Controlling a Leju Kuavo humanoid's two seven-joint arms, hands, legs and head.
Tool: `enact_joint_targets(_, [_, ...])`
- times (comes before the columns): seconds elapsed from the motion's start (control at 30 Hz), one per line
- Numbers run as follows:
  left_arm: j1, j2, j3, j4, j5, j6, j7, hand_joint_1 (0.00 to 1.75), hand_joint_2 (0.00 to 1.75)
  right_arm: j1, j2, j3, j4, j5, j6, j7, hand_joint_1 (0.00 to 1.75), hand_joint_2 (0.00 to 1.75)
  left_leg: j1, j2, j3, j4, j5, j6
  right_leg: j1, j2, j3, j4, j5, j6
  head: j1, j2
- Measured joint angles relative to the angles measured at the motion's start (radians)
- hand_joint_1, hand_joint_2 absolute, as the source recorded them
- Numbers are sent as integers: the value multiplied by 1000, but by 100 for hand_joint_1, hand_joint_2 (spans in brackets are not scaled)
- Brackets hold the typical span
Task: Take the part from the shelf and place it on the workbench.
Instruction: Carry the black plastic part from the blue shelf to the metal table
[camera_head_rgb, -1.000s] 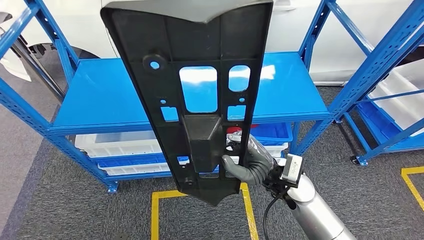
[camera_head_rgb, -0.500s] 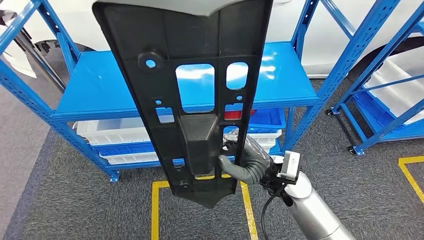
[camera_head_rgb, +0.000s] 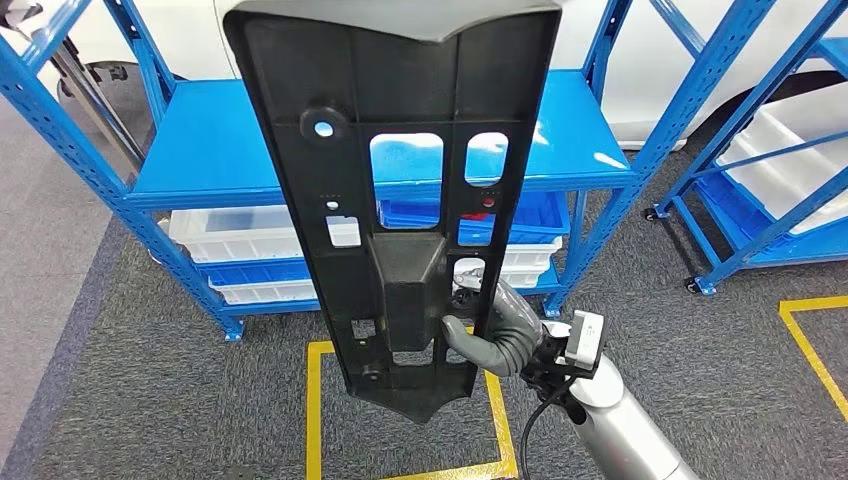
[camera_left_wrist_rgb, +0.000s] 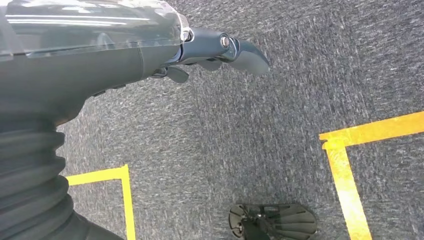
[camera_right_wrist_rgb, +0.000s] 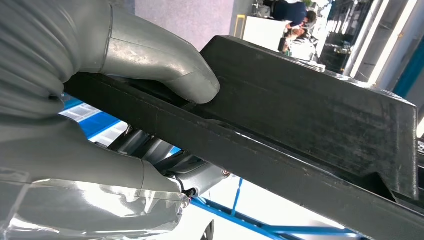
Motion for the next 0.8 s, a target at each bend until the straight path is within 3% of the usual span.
enact_joint_targets(0.07, [-4,-1,-2,0,-6,-1,1,0,175,4,-2,-10,-8,1,0,-4,171,175,1,1,-5,-4,17,-10,8,1,49,-84,-7,-12,0,0])
enact_joint_targets(0.13, [-6,-2,-6,0,-16,-3,6,0,175,14,-6,-20,-16,5,-3,-10,171,175,3,0,-7,-10,30,-22,9,0,48,-99,7,-22,0,0])
enact_joint_targets(0.17, [-7,-2,-8,0,-22,-5,11,0,175,21,-8,-25,-20,8,-5,-12,171,175,3,0,-11,-5,22,-28,7,-1,44,-106,18,-29,0,0])
enact_joint_targets(0.23, [-11,-3,-14,0,-33,-10,21,0,175,37,-10,-36,-31,12,-9,-15,171,175,2,-1,-31,52,-47,-36,0,-5,26,-115,43,-41,0,0])
enact_joint_targets(0.3, [-17,-3,-23,0,-44,-13,28,0,175,61,-14,-50,-46,14,-12,-17,171,175,4,-2,-58,174,-143,-43,2,-7,-2,-111,64,-45,0,0])
enact_joint_targets(0.33, [-21,-3,-28,0,-49,-14,31,0,175,77,-18,-59,-55,14,-14,-19,171,175,5,-2,-65,230,-167,-46,3,-7,-18,-108,74,-45,0,0])
enact_joint_targets(0.37, [-25,-3,-32,0,-55,-16,35,0,175,94,-24,-70,-66,14,-16,-21,171,175,6,-2,-60,264,-167,-49,2,-8,-35,-104,84,-43,0,0])
enact_joint_targets(0.4, [-28,-3,-37,0,-61,-17,38,0,175,111,-31,-82,-78,14,-19,-24,171,175,7,-2,-40,265,-146,-51,1,-9,-52,-98,93,-40,0,0])
enact_joint_targets(0.47, [-37,-3,-47,0,-72,-20,42,0,175,137,-49,-108,-98,13,-21,-30,171,175,10,-2,42,170,-104,-52,-1,-8,-86,-80,108,-32,0,0])
enact_joint_targets(0.53, [-47,-3,-56,0,-78,-24,44,0,175,154,-64,-134,-117,10,-20,-34,171,175,7,-5,123,45,-116,-45,-1,-7,-111,-63,121,-21,0,0])
enact_joint_targets(0.57, [-51,-3,-60,0,-78,-26,46,0,175,160,-68,-145,-126,7,-17,-35,171,175,5,-7,141,10,-130,-38,0,-7,-117,-60,130,-15,0,0])
enact_joint_targets(0.63, [-54,-2,-61,0,-71,-27,48,0,175,164,-71,-155,-136,1,-2,-29,171,175,3,-7,138,-3,-123,-20,-2,-3,-121,-64,148,-2,0,0])
enact_joint_targets(0.67, [-55,-1,-61,0,-65,-26,48,0,175,163,-70,-157,-138,-2,7,-25,171,175,3,-4,131,-6,-113,-12,-3,0,-126,-63,146,4,0,0])
enact_joint_targets(0.7, [-55,0,-60,0,-57,-24,48,0,175,160,-68,-156,-137,-4,17,-18,171,175,4,-2,121,-9,-99,-3,-5,2,-135,-49,125,10,0,0])
enact_joint_targets(0.73, [-56,1,-59,0,-50,-22,47,0,175,153,-65,-154,-135,-6,25,-13,171,175,6,1,108,-12,-84,3,-6,4,-147,-19,86,15,0,0])
enact_joint_targets(0.8, [-55,2,-57,0,-36,-16,43,0,175,130,-53,-149,-124,-8,39,-4,171,175,5,2,76,-11,-57,8,-10,4,-175,97,-21,24,0,0])
